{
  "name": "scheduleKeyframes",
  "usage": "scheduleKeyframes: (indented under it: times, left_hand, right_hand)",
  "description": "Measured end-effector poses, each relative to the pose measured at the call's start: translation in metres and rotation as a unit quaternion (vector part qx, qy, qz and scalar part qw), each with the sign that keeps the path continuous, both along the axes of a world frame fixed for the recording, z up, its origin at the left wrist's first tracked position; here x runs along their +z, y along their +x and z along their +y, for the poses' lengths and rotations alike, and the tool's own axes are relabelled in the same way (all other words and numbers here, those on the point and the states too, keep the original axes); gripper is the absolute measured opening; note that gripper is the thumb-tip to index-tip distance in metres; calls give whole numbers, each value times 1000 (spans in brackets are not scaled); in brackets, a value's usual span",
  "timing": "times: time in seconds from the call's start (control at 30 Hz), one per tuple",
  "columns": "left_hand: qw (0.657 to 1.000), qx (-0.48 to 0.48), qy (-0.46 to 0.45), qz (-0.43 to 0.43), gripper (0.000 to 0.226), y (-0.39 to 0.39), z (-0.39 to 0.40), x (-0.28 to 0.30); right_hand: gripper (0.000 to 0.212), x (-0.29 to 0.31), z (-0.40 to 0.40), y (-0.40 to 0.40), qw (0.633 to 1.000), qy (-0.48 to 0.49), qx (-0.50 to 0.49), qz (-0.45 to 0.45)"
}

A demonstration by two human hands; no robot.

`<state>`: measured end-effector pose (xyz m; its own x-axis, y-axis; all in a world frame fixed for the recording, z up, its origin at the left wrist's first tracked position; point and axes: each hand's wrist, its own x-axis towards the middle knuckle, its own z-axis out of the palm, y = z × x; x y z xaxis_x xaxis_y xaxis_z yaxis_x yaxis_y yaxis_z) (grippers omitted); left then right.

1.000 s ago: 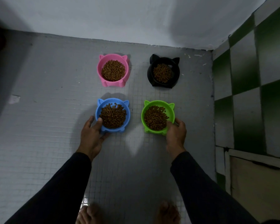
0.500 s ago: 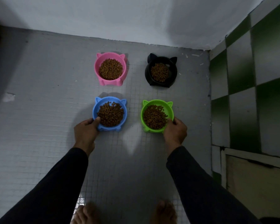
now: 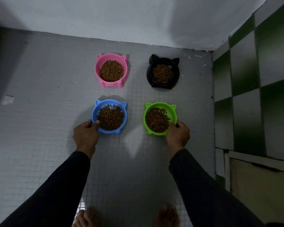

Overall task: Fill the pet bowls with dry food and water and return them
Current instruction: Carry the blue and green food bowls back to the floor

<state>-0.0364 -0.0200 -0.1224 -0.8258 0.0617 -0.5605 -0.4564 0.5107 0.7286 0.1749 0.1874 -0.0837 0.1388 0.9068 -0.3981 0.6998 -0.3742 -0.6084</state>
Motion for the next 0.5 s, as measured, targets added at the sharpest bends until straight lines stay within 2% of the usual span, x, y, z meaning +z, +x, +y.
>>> scheduleKeyframes:
  times: [0.17, 0.43, 0.5]
  left_hand:
    - [1000, -11, -12, 18, 44, -2, -3, -2]
    - [1000, 15, -18, 11, 29, -2, -2, -2]
    - [1000, 23, -17, 10, 42, -3, -3, -4]
  right_hand:
    - [17, -1, 2, 3, 1000, 0, 5, -12]
    - [17, 0, 4, 5, 999, -9, 29, -30]
    - [18, 0, 3, 6, 999, -17, 21, -34]
